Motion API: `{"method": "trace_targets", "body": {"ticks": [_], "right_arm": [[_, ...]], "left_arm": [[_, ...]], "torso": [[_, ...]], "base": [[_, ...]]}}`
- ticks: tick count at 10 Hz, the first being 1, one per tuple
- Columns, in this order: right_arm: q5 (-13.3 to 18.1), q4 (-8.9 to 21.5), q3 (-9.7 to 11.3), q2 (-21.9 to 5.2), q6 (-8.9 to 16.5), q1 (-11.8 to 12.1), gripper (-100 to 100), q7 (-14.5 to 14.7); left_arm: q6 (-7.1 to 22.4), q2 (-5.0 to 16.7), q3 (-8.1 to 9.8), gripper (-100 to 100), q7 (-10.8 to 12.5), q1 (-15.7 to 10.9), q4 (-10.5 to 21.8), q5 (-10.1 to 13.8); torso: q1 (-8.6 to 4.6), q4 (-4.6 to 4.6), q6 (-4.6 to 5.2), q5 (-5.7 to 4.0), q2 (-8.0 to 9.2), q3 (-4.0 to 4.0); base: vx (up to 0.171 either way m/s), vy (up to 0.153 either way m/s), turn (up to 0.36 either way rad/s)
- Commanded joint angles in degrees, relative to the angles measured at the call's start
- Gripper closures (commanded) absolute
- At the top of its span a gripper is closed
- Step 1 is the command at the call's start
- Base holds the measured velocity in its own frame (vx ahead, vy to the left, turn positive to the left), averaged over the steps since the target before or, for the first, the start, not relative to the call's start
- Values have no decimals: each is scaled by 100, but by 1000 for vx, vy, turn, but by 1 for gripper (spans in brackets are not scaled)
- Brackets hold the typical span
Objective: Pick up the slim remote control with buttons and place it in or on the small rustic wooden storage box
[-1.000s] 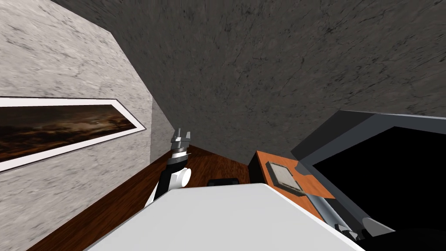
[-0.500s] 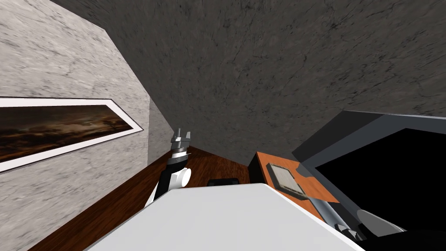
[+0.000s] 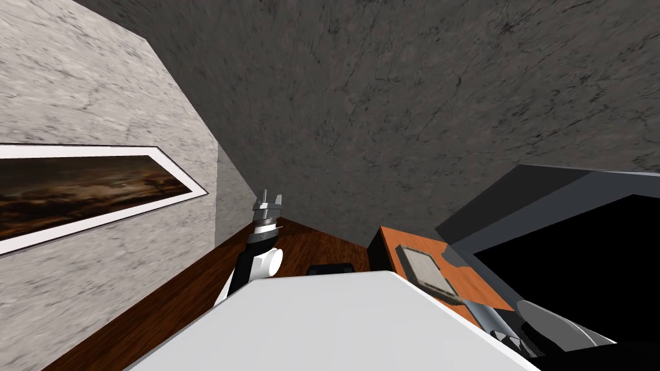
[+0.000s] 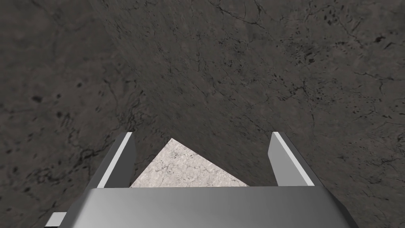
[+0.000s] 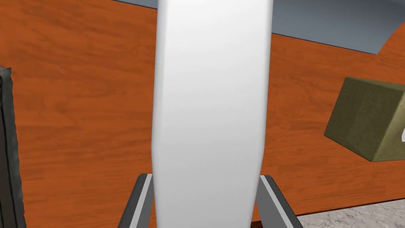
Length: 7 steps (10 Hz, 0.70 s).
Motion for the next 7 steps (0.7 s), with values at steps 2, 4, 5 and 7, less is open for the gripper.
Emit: {"method": "trace_targets", "body": {"ticks": [2, 4, 5, 7], "right_arm": [[-152, -17, 9, -88, -280, -67, 100, 21], [-365, -20, -49, -203, -306, -41, 100, 7], [-551, -14, -113, -288, -246, 1, 100, -14], [-765, -5, -184, -366, -148, 48, 100, -40]], "left_arm": [[0, 0, 0, 0, 0, 0, 0, 0], [0, 0, 0, 0, 0, 0, 0, 0], [0, 0, 0, 0, 0, 0, 0, 0], [0, 0, 0, 0, 0, 0, 0, 0]], "torso": [[4, 2, 0, 3, 1, 2], [6, 7, -3, 9, 0, 4], [9, 10, 0, 13, 5, 7], [16, 16, 1, 19, 11, 13]], "base": [[51, -11, 22], [43, -11, 82], [39, -6, 116], [29, -8, 97]]}}
